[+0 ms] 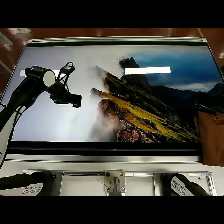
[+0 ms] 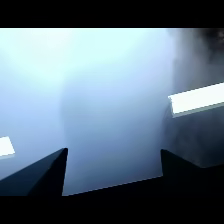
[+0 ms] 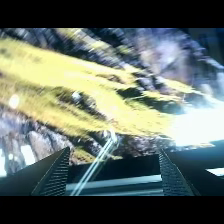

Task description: Fold the shirts.

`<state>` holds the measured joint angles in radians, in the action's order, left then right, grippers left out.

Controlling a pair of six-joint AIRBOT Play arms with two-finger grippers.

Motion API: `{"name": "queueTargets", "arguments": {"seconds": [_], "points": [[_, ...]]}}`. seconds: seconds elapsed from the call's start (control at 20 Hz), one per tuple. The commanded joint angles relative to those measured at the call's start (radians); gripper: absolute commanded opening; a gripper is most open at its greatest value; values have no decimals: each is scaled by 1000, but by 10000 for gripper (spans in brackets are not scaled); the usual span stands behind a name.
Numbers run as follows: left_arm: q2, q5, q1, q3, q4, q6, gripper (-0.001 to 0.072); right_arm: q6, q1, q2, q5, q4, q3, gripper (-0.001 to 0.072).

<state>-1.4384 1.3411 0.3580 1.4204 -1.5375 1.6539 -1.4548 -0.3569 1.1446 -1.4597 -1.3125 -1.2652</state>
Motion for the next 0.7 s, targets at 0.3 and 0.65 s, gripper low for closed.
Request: {"name": "queueTargets", "arguments": {"seconds": [0.3, 0.65], "points": [[-3, 26, -2, 1, -33, 17, 699, -3, 72, 18, -26, 18, 2, 682], [-4, 9, -3, -2, -34, 16, 699, -3, 72, 18, -26, 18, 2, 682]]}}
